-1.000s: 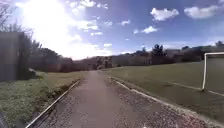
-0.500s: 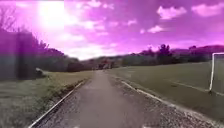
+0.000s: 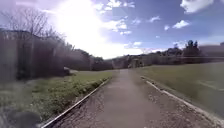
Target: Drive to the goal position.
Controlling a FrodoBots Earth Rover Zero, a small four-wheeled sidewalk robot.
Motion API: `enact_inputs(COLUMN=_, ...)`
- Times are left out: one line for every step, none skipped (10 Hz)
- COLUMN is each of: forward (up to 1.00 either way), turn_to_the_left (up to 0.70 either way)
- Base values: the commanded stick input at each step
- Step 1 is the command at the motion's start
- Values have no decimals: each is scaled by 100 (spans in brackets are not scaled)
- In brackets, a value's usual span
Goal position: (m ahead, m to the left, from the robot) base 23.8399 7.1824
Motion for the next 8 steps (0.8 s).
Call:
enact_inputs(forward=70, turn_to_the_left=1)
enact_inputs(forward=70, turn_to_the_left=1)
enact_inputs(forward=70, turn_to_the_left=1)
enact_inputs(forward=70, turn_to_the_left=1)
enact_inputs(forward=70, turn_to_the_left=1)
enact_inputs(forward=70, turn_to_the_left=1)
enact_inputs(forward=70, turn_to_the_left=1)
enact_inputs(forward=70, turn_to_the_left=1)
